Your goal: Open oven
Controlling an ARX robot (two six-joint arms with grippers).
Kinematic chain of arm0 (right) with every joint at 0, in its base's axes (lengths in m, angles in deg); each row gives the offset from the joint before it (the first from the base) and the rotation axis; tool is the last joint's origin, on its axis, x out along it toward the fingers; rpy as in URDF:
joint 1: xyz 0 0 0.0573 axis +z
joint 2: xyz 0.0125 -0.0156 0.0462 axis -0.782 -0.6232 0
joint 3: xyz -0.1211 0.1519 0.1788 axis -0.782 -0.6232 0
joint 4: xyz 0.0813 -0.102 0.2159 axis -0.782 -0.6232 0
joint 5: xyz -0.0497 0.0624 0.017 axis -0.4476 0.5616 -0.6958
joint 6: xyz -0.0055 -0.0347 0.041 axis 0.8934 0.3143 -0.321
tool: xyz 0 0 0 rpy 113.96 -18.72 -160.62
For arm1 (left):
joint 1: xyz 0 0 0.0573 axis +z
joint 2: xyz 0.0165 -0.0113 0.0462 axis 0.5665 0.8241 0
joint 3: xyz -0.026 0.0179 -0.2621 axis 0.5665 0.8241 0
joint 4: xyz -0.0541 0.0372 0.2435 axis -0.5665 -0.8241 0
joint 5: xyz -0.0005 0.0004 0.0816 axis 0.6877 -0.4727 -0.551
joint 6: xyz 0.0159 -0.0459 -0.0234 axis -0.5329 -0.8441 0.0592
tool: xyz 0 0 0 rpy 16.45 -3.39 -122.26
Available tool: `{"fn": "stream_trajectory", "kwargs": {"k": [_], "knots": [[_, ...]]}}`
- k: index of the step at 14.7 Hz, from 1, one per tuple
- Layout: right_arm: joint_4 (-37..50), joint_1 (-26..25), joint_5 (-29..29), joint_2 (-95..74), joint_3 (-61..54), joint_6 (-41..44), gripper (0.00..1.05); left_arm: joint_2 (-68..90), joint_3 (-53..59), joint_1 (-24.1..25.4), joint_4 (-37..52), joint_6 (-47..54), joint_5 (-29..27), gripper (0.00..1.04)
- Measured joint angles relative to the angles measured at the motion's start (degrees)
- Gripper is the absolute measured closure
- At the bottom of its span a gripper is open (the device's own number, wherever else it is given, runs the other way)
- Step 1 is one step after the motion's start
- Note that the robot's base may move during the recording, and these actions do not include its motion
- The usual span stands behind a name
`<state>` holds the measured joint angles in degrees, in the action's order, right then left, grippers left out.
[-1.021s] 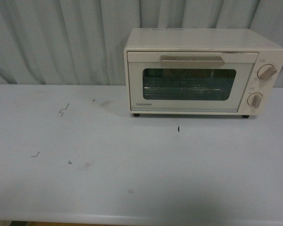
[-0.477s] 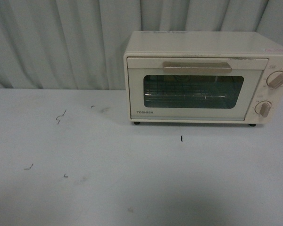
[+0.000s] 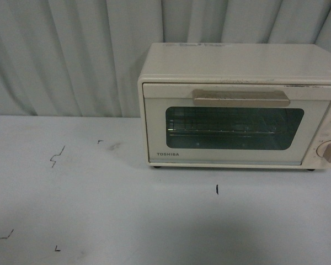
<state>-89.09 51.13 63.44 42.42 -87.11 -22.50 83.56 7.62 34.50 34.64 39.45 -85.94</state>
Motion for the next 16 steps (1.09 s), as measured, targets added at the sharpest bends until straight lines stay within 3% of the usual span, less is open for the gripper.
{"fn": "stream_trajectory", "kwargs": {"k": [7,8,9,10,16], "knots": [[-0.1,0.0,0.0,0.0,0.0,0.0,0.06,0.0,0.0,0.0,-0.1,0.0,0.0,0.07],[-0.1,0.0,0.0,0.0,0.0,0.0,0.06,0.7,-0.9,0.5,-3.6,-0.7,1.3,0.07],[-0.1,0.0,0.1,0.0,0.0,0.0,0.06,11.7,-8.5,2.8,-18.3,-5.7,9.2,0.07],[-0.1,0.0,0.0,0.0,0.0,0.0,0.06,19.8,-13.1,2.0,-19.8,-10.3,11.9,0.07],[-0.1,0.0,0.0,0.0,0.0,0.0,0.06,65.8,-21.2,-13.2,16.3,-28.1,8.3,0.07]]}}
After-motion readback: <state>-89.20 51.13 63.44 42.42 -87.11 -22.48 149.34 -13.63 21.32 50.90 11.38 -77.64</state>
